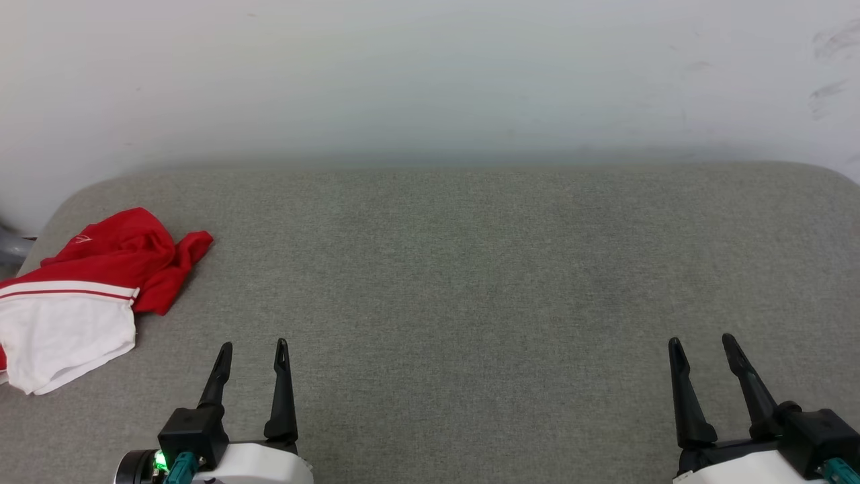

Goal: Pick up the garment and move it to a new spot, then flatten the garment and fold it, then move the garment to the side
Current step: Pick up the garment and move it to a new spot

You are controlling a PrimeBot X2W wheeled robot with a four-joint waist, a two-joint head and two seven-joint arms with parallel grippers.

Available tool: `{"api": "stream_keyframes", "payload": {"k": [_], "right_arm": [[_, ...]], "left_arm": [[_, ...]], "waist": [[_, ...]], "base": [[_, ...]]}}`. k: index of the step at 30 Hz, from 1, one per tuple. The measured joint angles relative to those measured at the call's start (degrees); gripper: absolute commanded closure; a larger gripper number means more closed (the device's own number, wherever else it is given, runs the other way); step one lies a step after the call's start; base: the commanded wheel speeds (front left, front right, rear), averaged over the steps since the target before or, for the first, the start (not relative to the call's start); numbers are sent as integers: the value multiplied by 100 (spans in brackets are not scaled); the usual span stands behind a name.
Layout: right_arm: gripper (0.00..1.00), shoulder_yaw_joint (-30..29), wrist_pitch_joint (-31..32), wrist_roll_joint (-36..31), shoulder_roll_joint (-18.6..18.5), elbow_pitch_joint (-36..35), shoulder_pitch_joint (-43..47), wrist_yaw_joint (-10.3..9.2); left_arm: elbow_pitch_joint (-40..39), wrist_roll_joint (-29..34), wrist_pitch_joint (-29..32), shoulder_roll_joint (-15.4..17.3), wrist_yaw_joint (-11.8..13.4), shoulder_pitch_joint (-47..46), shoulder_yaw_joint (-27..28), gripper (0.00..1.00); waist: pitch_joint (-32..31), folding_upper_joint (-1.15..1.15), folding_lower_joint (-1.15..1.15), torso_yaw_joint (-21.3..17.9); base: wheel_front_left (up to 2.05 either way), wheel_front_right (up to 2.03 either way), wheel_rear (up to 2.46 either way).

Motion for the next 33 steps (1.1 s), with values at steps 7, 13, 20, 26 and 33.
{"api": "stream_keyframes", "payload": {"k": [7,13,20,26,33], "right_arm": [[0,1,0,-16,0,-5,38,0],[0,76,0,-53,-1,-18,66,0],[0,142,0,-105,-1,-18,113,0],[0,221,0,-118,0,-5,164,0],[0,298,0,-168,-1,-14,154,0]], "left_arm": [[16,51,-1,1,32,-12,16,0],[24,75,-1,0,40,-16,68,0],[60,77,-1,0,20,-4,183,0],[89,88,-1,2,22,26,307,0],[100,33,-1,2,37,48,394,0]], "waist": [[4,0,0,208],[11,0,0,556],[10,0,0,1104],[1,0,0,1642],[22,0,0,2181]], "base": [[0,0,0],[0,0,0],[0,0,0],[0,0,0],[0,0,0]]}}
